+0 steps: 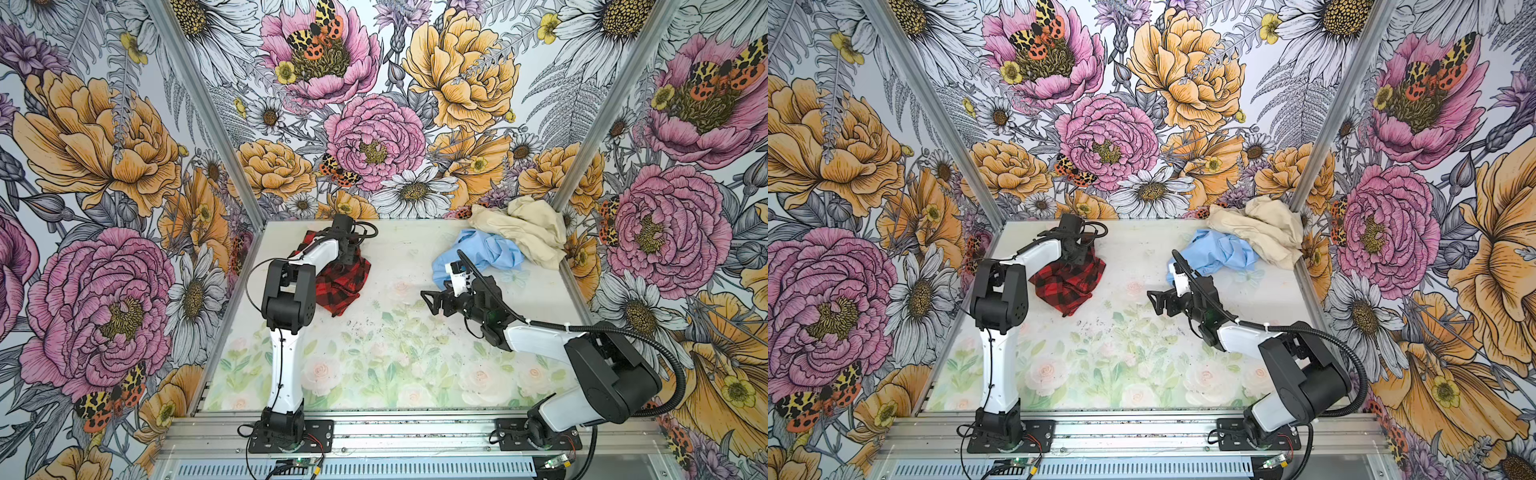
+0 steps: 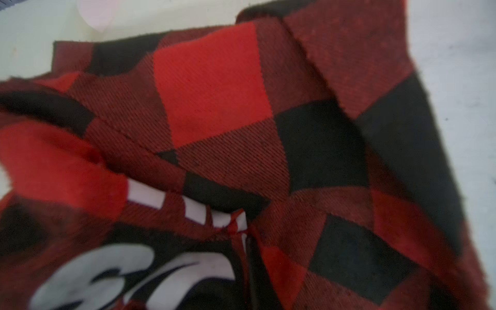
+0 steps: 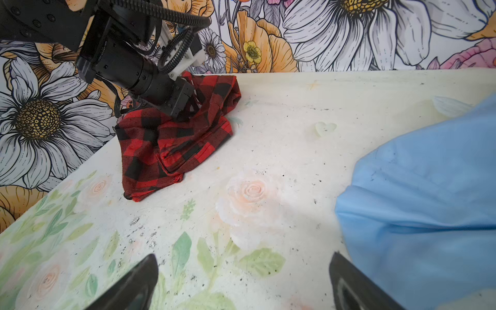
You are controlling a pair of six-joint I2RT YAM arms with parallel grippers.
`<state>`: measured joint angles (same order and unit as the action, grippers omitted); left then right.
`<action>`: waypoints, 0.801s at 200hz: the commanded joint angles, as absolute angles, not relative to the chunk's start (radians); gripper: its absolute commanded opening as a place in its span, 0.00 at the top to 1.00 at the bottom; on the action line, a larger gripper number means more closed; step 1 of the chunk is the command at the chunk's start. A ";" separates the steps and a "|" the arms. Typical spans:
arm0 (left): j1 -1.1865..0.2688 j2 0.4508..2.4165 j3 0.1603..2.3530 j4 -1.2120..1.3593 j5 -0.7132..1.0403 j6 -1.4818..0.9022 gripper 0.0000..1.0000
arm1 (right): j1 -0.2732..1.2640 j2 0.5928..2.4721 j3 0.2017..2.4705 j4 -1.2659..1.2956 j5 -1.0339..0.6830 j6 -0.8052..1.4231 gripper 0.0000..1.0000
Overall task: Pick out a specific cloth from the pile
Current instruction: 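Lower the shirt onto the table and open the left gripper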
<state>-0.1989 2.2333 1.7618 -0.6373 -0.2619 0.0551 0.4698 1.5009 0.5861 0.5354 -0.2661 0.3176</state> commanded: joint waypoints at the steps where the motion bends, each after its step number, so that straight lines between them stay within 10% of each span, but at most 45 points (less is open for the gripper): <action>1: -0.191 2.176 1.761 -0.664 -0.239 0.074 0.68 | 0.465 1.479 0.611 0.547 -0.276 0.319 0.01; 96: -0.418 1.783 1.489 -0.748 -0.627 0.349 0.20 | 0.465 1.462 0.606 0.541 -0.275 0.322 0.01; 160: -0.548 1.750 1.296 -1.028 -0.604 0.401 0.22 | 0.461 1.447 0.599 0.557 -0.287 0.338 0.01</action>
<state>-0.5514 1.7462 1.3525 -0.9150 -0.6243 0.3607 0.4675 1.4780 0.5861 0.5335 -0.2684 0.3244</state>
